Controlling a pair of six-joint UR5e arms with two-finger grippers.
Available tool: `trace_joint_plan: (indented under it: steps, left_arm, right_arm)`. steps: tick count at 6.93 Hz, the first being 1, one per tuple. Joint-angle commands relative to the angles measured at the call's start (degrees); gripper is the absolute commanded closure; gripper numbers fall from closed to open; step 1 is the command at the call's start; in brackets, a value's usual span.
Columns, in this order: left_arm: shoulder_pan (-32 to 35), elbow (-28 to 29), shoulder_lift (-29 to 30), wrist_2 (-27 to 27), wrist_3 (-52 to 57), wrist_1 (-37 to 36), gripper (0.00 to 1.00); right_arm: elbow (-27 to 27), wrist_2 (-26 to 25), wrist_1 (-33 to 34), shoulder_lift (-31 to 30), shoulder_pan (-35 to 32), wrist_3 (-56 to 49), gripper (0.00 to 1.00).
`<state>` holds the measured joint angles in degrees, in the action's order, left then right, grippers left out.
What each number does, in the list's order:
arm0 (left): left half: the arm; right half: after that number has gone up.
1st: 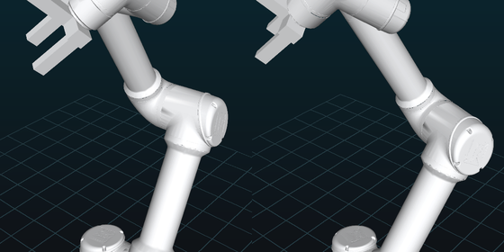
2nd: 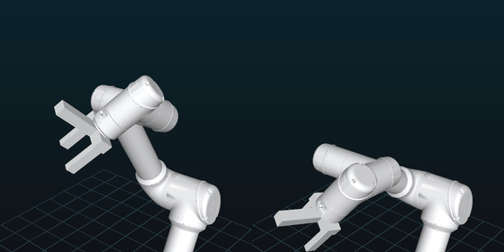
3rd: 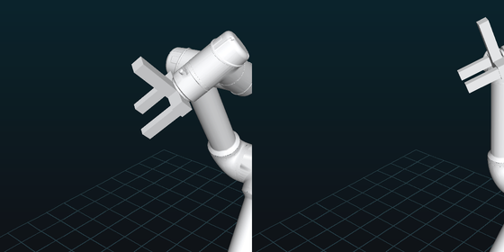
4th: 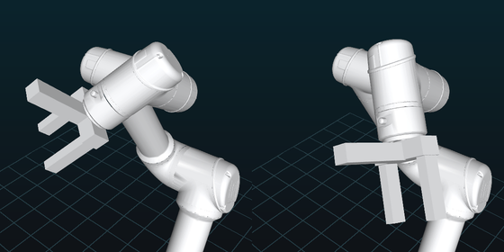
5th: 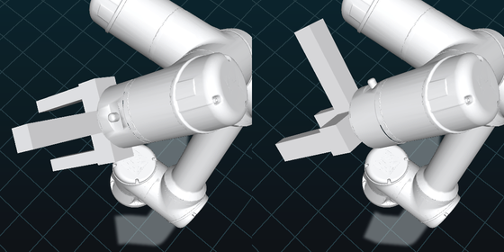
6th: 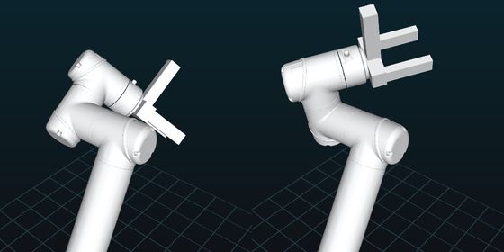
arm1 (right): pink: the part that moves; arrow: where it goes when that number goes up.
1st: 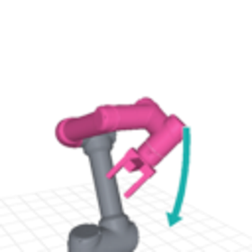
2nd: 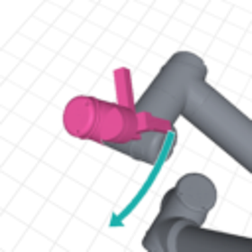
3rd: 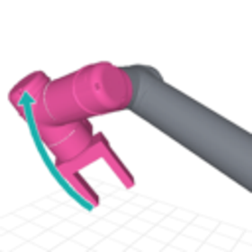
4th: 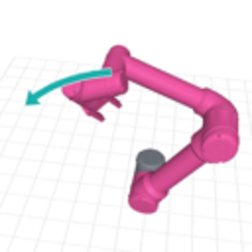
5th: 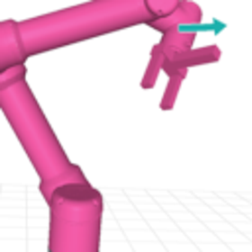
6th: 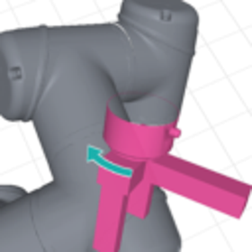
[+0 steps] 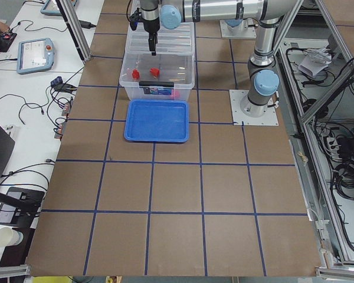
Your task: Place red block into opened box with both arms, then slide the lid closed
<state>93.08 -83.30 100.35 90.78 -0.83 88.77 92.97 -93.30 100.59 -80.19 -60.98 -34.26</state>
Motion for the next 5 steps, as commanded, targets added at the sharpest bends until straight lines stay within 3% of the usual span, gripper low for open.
trace_joint_plan:
  steps: [1, 3, 5]
  left_arm:
    - [0.17, 4.72, -3.30, 0.89, 0.39, 8.51, 0.00]
    - [-4.21, 4.03, -3.84, -0.16, 1.27, 8.44, 0.00]
    - [-4.14, 2.71, -4.81, -0.07, 1.53, 8.44, 0.00]
  right_arm:
    - [7.90, 0.75, 7.93, -0.13, -1.06, 0.77, 0.00]
    - [8.45, 0.75, 9.01, 0.12, -3.86, 4.35, 0.00]
    - [8.37, 0.66, 9.01, -0.23, -8.61, 11.30, 0.00]
